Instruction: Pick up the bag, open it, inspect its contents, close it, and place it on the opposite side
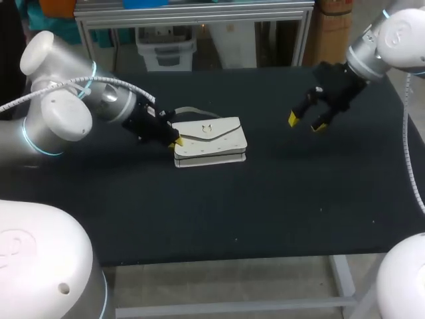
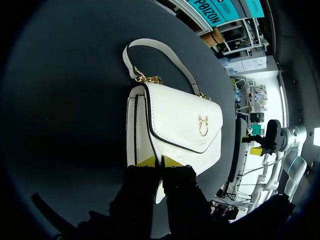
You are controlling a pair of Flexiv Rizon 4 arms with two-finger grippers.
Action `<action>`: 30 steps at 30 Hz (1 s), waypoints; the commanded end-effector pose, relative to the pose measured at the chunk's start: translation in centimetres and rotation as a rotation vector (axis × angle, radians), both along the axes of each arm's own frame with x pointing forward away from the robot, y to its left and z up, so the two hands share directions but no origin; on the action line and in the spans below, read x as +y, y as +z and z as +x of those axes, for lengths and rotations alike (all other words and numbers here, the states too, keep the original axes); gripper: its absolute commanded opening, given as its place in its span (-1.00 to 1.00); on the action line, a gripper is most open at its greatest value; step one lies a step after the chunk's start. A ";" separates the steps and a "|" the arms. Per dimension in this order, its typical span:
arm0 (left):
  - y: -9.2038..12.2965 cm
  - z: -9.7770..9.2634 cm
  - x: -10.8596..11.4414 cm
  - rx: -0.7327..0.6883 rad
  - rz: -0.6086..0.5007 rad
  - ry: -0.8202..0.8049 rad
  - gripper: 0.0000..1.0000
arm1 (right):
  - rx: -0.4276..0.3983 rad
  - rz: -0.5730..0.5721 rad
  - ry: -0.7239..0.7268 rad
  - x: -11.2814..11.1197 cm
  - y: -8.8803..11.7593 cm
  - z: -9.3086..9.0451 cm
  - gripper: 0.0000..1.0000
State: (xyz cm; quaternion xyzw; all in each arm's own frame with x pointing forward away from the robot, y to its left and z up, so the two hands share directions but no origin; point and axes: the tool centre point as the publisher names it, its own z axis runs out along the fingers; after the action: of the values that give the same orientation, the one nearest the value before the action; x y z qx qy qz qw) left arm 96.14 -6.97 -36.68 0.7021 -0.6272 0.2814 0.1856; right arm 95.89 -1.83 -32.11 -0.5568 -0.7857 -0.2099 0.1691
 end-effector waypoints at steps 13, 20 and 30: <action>1.3 4.0 11.5 -0.116 0.002 -0.143 -1.00 | -0.096 -0.146 -0.056 -11.1 2.1 6.3 1.00; 1.2 6.7 16.7 -0.094 0.072 -0.080 -1.00 | -0.113 -0.224 -0.022 -12.2 2.8 9.2 1.00; 0.8 9.4 22.3 -0.074 0.194 -0.020 -1.00 | -0.098 -0.367 -0.025 -14.2 3.8 13.0 1.00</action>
State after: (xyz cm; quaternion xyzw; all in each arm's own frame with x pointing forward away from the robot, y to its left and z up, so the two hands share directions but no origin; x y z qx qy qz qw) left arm 104.76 14.67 -36.00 0.6983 -0.6637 0.2529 0.0894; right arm 107.76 -15.85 -28.56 -0.5727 -0.8108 -0.1207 0.0045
